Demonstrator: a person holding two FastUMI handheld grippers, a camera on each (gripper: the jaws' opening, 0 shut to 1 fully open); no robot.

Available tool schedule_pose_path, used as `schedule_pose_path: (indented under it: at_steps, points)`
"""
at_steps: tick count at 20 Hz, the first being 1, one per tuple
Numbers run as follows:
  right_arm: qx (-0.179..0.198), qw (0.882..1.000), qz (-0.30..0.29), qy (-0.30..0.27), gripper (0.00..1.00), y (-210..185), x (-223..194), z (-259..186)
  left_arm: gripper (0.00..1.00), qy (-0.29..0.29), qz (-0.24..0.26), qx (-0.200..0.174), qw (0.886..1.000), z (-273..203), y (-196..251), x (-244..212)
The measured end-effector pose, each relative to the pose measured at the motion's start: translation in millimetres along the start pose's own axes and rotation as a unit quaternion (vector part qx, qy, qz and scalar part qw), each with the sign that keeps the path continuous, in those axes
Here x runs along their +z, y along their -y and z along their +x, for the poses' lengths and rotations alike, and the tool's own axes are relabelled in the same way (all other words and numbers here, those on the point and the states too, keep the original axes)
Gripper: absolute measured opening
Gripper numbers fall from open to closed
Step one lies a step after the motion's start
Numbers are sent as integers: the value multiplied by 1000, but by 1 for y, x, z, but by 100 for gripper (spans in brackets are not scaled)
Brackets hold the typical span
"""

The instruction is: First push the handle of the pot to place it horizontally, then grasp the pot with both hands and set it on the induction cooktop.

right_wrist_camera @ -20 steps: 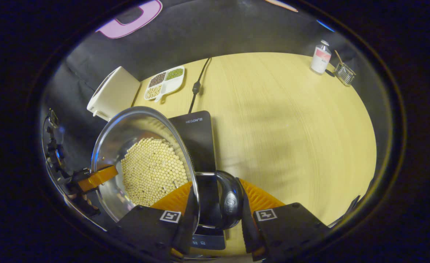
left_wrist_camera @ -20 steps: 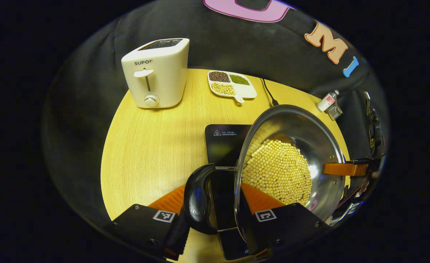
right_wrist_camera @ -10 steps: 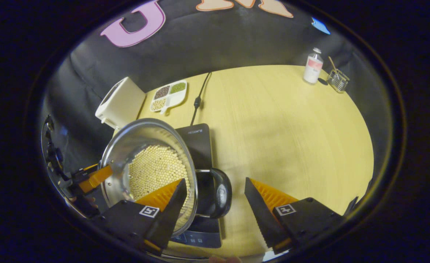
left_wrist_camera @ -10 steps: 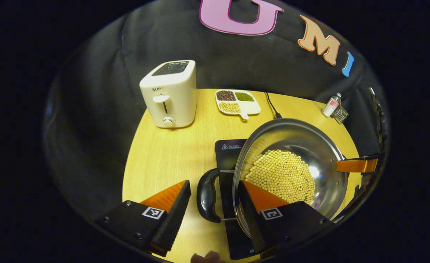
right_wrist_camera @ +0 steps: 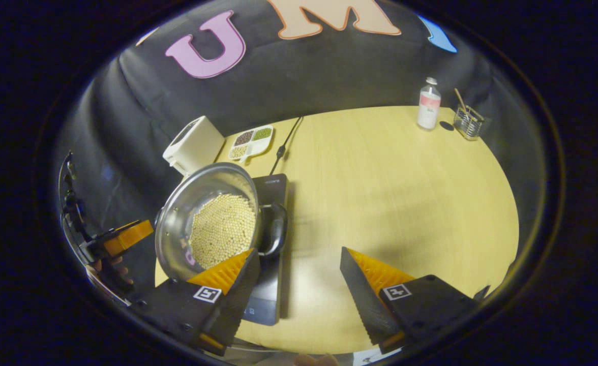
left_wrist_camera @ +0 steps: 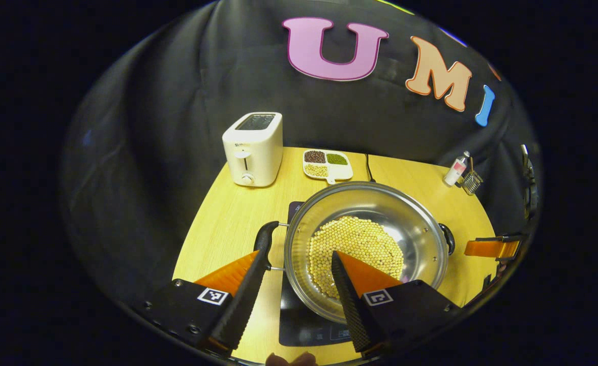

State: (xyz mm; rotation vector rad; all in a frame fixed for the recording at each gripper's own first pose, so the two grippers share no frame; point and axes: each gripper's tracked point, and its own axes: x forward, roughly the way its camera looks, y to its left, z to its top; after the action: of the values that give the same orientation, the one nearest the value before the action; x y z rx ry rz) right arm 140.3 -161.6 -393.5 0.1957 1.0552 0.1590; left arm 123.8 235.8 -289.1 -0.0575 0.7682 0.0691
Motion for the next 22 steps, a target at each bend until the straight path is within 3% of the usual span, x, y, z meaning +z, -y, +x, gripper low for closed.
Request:
schedule_pose_path:
  at_steps: [2,3,7,9,10,12,14,16,17,22]
  points:
    - [22,1000,8,13,94,14,0,-22,87,21,14,39,999,-24,3,3]
    - [32,999,8,26,94,21,1,-35,81,34,19,56,998,-38,6,6]
    - [71,995,-3,67,93,39,-2,-73,78,93,21,100,990,-103,33,17]
    - [85,992,1,91,93,44,0,-91,76,113,10,99,989,-131,56,15]
    - [96,989,2,109,98,44,4,-102,76,123,11,101,987,-143,65,15]
    - [110,982,-2,151,93,50,14,-125,77,155,19,104,982,-159,80,25]
    - [112,976,-8,188,97,57,22,-144,77,176,31,96,979,-177,102,30]
    - [111,968,-8,224,92,61,29,-162,77,208,48,82,973,-193,126,45]
    - [109,963,-9,244,97,66,32,-173,76,219,57,74,971,-199,137,48]
    - [73,949,-20,307,97,83,30,-223,77,275,66,36,959,-233,174,56]
